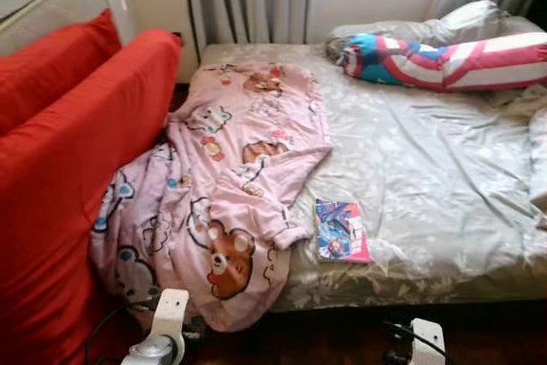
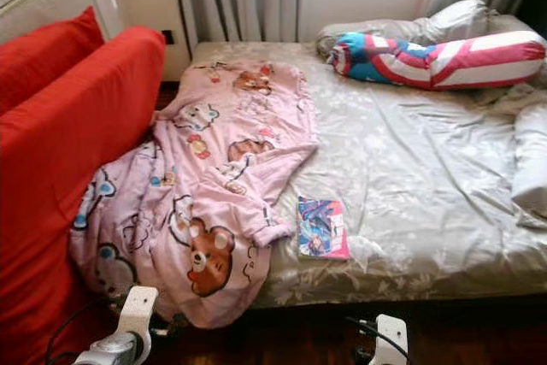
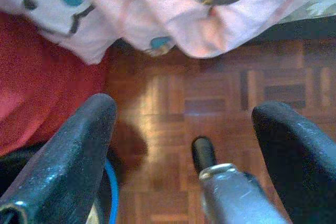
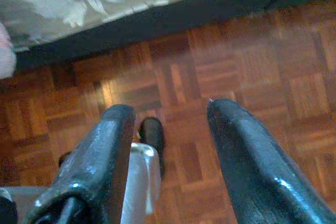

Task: Clean up the room

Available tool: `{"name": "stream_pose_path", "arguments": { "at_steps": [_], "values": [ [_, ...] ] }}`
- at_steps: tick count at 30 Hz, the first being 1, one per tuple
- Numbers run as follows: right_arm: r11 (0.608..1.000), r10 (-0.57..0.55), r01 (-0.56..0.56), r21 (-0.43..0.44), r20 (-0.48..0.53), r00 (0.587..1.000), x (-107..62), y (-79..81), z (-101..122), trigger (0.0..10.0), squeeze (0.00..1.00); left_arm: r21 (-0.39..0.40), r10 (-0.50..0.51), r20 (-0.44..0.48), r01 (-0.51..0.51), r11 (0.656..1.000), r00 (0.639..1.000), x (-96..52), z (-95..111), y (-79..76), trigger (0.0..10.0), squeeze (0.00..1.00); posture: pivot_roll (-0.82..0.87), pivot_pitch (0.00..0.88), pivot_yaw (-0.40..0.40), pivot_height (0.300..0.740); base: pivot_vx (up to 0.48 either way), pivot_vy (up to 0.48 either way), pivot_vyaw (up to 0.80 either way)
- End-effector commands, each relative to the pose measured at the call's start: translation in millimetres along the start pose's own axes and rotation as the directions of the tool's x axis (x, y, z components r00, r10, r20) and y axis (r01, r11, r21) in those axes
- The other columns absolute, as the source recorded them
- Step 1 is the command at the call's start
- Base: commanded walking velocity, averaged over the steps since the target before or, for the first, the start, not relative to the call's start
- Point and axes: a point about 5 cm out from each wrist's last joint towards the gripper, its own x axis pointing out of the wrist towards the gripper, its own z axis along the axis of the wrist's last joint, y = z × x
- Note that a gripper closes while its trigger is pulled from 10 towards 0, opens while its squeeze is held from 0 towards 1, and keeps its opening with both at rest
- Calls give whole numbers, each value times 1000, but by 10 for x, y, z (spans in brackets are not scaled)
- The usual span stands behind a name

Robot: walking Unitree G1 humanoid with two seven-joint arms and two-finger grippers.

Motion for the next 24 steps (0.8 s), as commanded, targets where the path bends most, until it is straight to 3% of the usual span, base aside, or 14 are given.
{"name": "stream_pose_path", "arguments": {
  "at_steps": [1,14,24],
  "values": [
    [1000,-7,7,12,3,1000,-3,-10,-8,10000,0,9,0,-29,0,1000,1000,-5,-64,0,10000,0,-11,0,-6,740,0,0,0],
    [1000,-2,2,21,12,1000,-1,-1,4,10000,0,16,9,-22,-9,1000,1000,-5,-48,10,10000,0,-12,0,0,740,0,0,0],
    [1000,0,-1,25,15,1000,-1,0,7,10000,0,15,9,-21,-9,1000,1000,-4,-47,9,10000,0,-12,0,-3,740,0,-277,0]
  ]
}}
